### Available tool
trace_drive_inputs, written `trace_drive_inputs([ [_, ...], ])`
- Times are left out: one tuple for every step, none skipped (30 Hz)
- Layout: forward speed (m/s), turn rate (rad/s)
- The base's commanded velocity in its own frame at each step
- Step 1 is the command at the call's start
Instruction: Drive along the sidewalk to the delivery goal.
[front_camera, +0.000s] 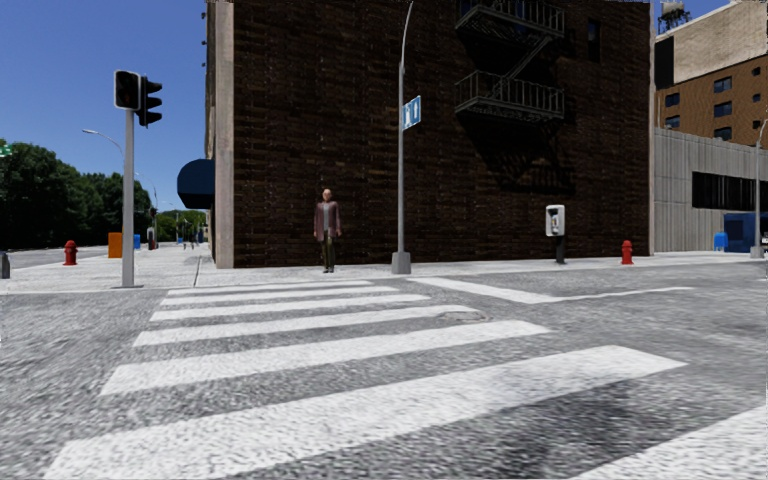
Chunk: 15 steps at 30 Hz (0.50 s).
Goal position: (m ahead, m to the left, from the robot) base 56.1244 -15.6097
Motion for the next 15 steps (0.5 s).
trace_drive_inputs([
  [1.79,0.43],
  [1.79,0.43],
  [1.79,0.43],
  [1.79,0.43],
  [1.79,0.43],
  [1.79,0.43],
  [1.79,0.42],
  [1.79,0.42],
  [1.79,0.30],
  [1.79,0.00],
  [1.79,0.00],
  [1.79,0.00],
  [1.79,0.00],
  [1.79,0.00],
  [1.79,0.00],
])
